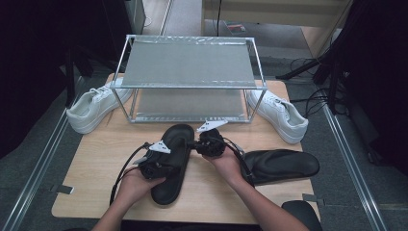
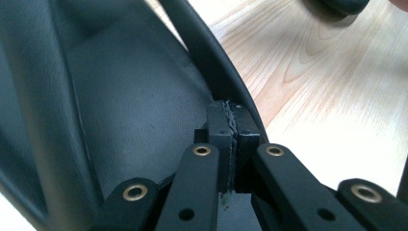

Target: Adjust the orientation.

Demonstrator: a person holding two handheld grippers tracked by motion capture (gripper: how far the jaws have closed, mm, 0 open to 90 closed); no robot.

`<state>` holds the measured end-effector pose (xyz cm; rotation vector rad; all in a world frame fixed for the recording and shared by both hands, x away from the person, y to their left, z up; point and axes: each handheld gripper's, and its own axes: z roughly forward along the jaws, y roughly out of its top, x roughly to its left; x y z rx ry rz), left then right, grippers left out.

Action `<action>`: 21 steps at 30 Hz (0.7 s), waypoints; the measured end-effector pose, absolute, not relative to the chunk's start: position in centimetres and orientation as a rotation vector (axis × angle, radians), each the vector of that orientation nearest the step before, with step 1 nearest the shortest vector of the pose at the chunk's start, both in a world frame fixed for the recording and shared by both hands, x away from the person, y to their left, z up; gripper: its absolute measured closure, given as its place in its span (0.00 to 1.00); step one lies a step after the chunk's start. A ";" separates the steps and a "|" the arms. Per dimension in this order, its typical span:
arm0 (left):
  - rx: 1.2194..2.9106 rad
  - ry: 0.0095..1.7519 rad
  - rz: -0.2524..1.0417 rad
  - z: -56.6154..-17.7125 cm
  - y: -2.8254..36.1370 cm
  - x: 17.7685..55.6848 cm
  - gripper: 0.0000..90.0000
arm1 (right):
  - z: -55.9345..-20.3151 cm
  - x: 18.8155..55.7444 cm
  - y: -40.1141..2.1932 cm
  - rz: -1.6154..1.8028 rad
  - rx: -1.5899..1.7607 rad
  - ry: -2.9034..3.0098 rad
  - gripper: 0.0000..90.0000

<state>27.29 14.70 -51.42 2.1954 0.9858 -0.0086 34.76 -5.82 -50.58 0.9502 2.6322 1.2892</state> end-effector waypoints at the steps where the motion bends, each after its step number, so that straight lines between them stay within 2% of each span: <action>1: 2.195 0.986 -0.009 -51.4 14.7 27.3 1.00 | -50.6 34.8 -5.7 1.289 0.942 2.630 1.00; 8: 2.133 0.992 -0.010 -50.8 16.8 27.6 0.89 | -50.3 35.2 -6.5 1.330 0.940 2.650 0.97; 12: 2.082 1.013 -0.014 -49.9 18.3 27.4 0.75 | -50.0 35.2 -7.1 1.384 0.921 2.662 0.85; 16: 2.055 1.021 -0.003 -49.4 19.5 27.2 0.68 | -50.0 35.0 -7.6 1.395 0.884 2.664 0.75; 21: 2.074 1.004 0.080 -48.6 21.0 26.7 0.54 | -49.8 34.6 -8.4 1.403 0.831 2.682 0.61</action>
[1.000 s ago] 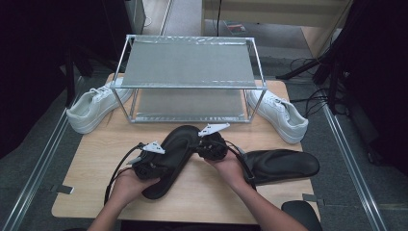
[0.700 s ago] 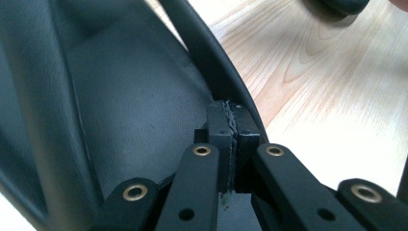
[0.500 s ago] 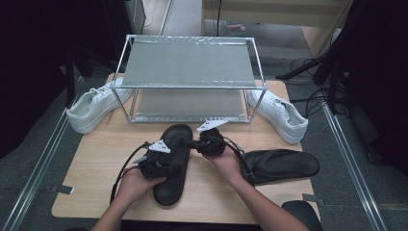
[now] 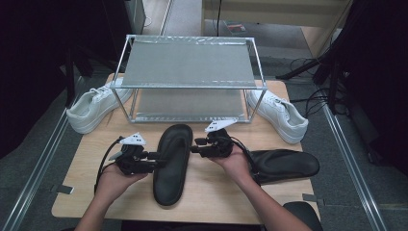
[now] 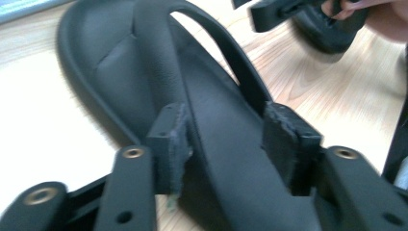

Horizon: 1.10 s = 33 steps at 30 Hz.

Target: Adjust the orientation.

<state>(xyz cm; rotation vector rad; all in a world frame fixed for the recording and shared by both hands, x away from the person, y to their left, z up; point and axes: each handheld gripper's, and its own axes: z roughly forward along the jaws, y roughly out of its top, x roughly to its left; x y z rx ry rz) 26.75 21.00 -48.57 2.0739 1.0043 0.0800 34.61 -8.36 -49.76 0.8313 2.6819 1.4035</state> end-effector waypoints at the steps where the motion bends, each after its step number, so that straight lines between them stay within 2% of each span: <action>1: 2.087 1.002 0.091 -48.6 21.2 26.7 0.52 | -49.7 34.5 -8.6 1.391 0.829 2.687 0.61; 16: 2.098 1.038 0.102 -48.7 23.3 28.0 0.45 | -47.7 32.9 -12.7 1.432 0.829 2.650 0.61; 28: 2.098 1.027 0.112 -49.2 23.1 29.4 0.41 | -47.6 31.4 -16.0 1.365 0.873 2.624 0.63; 33: 2.111 1.015 0.109 -49.2 22.7 30.0 0.41 | -47.3 30.5 -18.2 1.362 0.940 2.570 0.68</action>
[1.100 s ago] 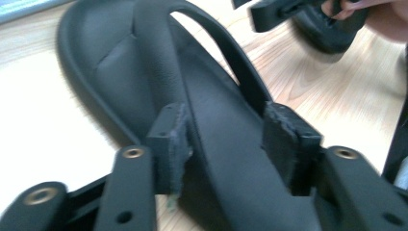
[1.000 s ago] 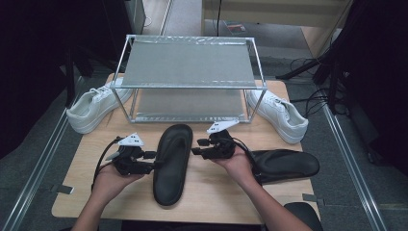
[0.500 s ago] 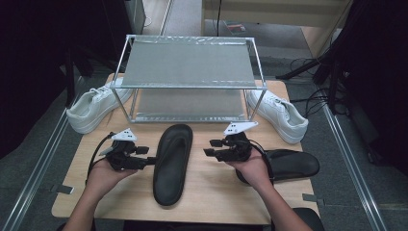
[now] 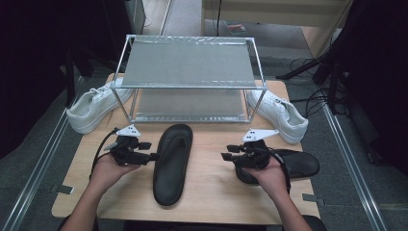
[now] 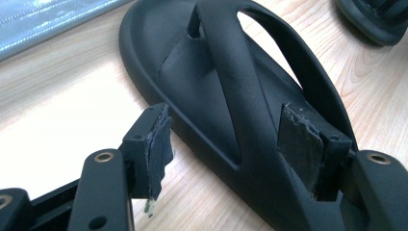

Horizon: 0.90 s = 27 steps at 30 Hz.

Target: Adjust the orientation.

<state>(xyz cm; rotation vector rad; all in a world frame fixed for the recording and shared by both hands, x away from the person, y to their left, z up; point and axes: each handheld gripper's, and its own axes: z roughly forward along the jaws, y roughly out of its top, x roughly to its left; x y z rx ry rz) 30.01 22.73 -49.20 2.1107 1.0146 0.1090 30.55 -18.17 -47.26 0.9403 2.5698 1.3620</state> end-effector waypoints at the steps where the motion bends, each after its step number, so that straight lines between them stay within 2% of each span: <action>1: 2.112 1.015 0.108 -49.2 22.6 30.1 0.41 | -47.2 30.4 -18.6 1.364 0.955 2.563 0.69; 7: 2.112 1.000 0.116 -49.0 22.2 30.5 0.41 | -47.4 29.7 -20.9 1.345 1.049 2.521 0.69; 17: 2.104 0.984 0.124 -48.9 21.9 30.5 0.41 | -47.4 28.8 -24.1 1.354 1.122 2.455 0.75; 27: 2.128 0.954 0.150 -48.6 21.3 30.5 0.41 | -47.5 28.5 -26.6 1.328 1.178 2.454 0.98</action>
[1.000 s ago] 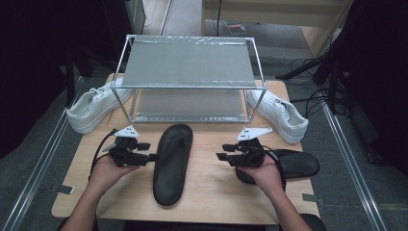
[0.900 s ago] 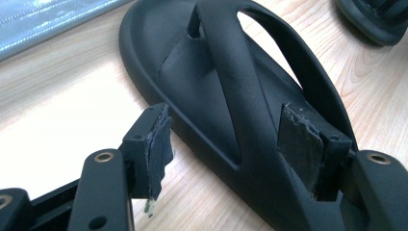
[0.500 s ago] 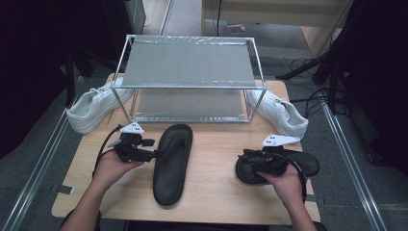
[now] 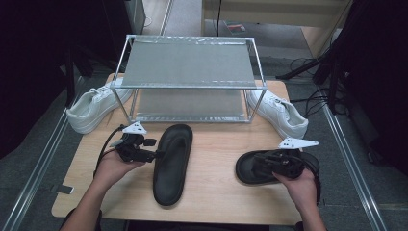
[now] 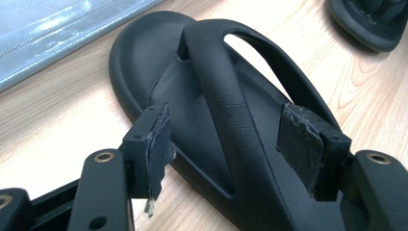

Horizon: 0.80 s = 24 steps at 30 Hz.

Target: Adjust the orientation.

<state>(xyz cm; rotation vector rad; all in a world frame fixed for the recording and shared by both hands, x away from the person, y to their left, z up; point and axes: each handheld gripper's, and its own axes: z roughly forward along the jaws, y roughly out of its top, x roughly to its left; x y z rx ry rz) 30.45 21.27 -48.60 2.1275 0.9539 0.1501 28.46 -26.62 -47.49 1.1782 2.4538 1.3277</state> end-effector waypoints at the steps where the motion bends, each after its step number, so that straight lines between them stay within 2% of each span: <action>1: 2.131 0.950 0.151 -48.6 21.2 30.4 0.41 | -47.5 28.4 -26.9 1.325 1.180 2.454 1.00; 15: 2.154 0.886 0.150 -48.4 20.0 31.1 0.42 | -47.8 27.8 -30.1 1.268 1.280 2.393 1.00; 24: 2.138 0.874 0.162 -48.4 20.0 31.2 0.43 | -49.1 28.6 -29.3 1.202 1.302 2.455 1.00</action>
